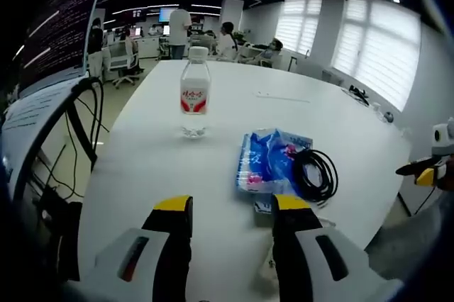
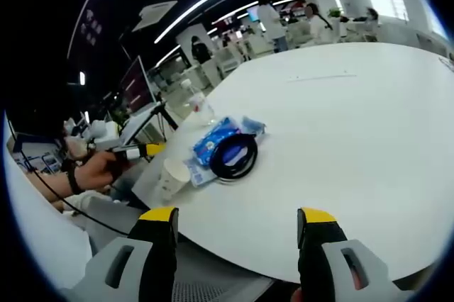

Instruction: Arrange the tabletop items into an orderly group along one side of the table until the central work area is clear of visible clutter.

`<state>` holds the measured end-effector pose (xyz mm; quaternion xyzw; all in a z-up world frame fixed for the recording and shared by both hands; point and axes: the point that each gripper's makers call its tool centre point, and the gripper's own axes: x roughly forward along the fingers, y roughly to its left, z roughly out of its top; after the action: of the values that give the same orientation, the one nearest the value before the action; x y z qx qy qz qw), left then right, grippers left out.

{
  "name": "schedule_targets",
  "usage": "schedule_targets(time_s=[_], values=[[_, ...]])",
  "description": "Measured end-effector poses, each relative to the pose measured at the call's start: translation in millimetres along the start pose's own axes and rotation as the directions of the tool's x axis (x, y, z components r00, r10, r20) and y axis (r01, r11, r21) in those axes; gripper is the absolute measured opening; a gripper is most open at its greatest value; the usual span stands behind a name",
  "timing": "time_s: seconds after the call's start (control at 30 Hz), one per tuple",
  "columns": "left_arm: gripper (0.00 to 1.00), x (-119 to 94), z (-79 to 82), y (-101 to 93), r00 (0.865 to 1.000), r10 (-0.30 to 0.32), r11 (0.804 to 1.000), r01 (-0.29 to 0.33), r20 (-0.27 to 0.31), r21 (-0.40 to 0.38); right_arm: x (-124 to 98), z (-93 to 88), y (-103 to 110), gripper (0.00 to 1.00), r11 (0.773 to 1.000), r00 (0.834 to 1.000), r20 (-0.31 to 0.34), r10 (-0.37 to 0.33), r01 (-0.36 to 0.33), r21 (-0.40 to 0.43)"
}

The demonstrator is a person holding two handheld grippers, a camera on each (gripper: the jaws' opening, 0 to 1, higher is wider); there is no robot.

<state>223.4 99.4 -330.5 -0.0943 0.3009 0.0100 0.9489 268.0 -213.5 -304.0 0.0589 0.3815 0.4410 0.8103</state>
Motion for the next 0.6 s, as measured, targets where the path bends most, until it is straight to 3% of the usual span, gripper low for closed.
schedule_targets(time_s=[0.13, 0.37, 0.53, 0.6], values=[[0.43, -3.8, -1.4, -0.5, 1.000, -0.004, 1.000, 0.004, -0.001, -0.012, 0.2, 0.5, -0.3, 0.69, 1.000, 1.000, 0.004, 0.004, -0.004, -0.001], [0.44, -18.6, -17.9, -26.9, 0.998, -0.048, 0.997, 0.050, -0.036, 0.052, -0.3, -0.6, 1.5, 0.69, 1.000, 1.000, 0.010, 0.008, -0.008, 0.002], [0.45, -22.1, -26.0, -36.0, 0.994, -0.085, 0.989, 0.092, -0.065, 0.112, -1.1, -4.1, 0.4, 0.69, 1.000, 1.000, 0.011, 0.007, -0.007, 0.006], [0.45, -22.2, -33.8, -46.1, 0.989, -0.104, 0.975, 0.122, -0.103, 0.188, -2.6, -6.1, 1.3, 0.69, 1.000, 1.000, 0.008, 0.007, -0.007, 0.008]])
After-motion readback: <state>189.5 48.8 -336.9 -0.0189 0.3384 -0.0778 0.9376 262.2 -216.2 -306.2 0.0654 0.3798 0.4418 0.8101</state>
